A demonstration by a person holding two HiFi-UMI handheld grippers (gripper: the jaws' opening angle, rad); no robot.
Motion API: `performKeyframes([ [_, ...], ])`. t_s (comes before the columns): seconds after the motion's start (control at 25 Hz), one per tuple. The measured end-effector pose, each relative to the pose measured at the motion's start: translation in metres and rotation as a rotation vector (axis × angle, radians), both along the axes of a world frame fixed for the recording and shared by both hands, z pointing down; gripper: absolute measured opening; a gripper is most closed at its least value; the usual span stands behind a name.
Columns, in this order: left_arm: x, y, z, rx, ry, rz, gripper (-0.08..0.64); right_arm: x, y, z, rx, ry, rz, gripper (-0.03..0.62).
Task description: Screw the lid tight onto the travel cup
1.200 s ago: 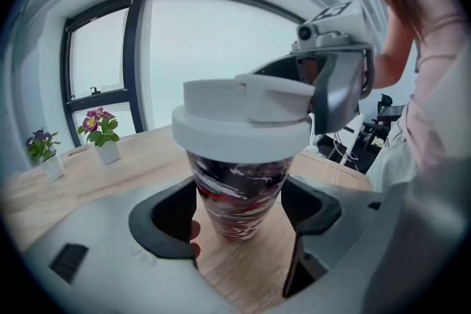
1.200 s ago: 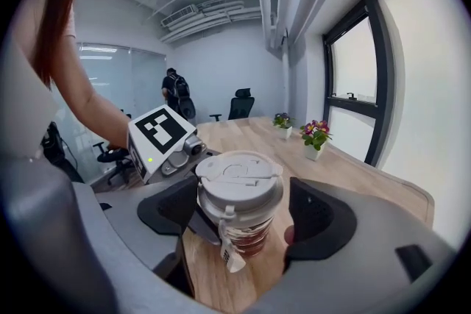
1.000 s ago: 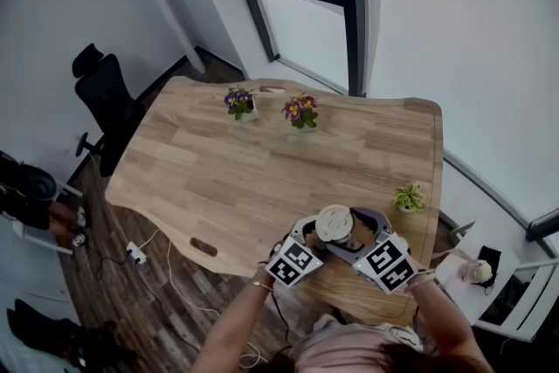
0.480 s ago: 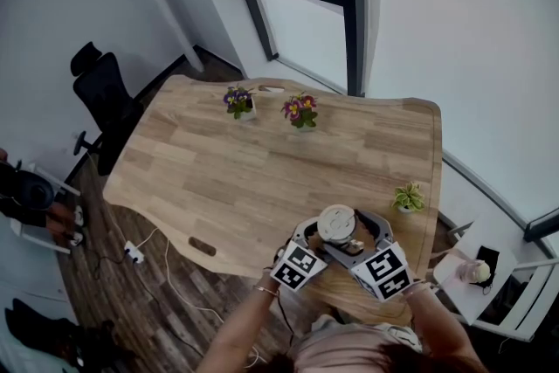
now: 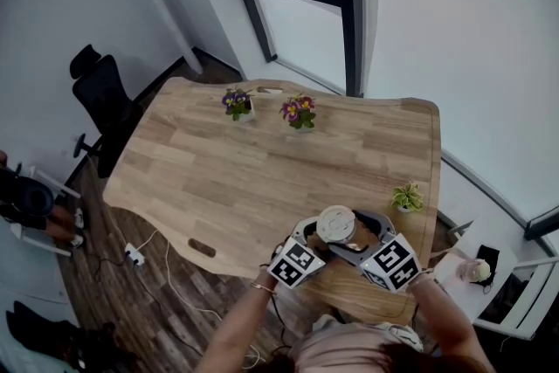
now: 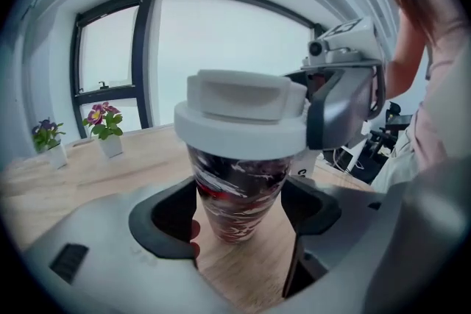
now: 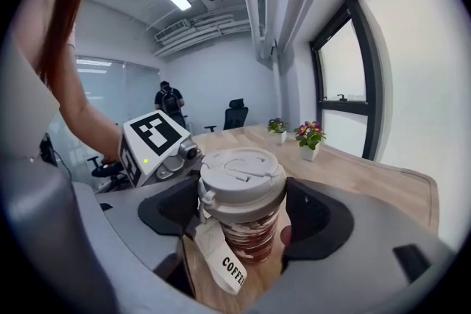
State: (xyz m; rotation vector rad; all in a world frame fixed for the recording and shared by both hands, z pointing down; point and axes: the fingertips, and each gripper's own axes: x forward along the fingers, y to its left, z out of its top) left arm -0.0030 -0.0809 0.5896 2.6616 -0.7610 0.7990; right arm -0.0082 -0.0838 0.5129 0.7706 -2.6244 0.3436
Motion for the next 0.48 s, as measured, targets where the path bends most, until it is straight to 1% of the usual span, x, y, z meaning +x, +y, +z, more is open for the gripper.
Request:
performKeyframes([
  [0.2,0.0011,-0.0036,-0.0005,0.019,0.007,-0.119,0.347,0.0031,-0.0017,0.0009,0.028,-0.009,0.181,0.362],
  [0.28,0.0015,-0.0039,-0.0001,0.023,0.008,-0.143,0.347,0.0019,-0.0019,0.0015,0.024,-0.020,0.213,0.362],
  [0.36,0.0013,-0.0031,0.0005,0.023,0.014,-0.130,0.347,0.0000,0.0004,0.0011,0.003,-0.031,0.186,0.364],
  [0.48,-0.0002,-0.0005,0.0013,0.004,0.004,-0.043,0.347,0.0012,0.0069,0.0010,-0.021,-0.002,0.075,0.364],
])
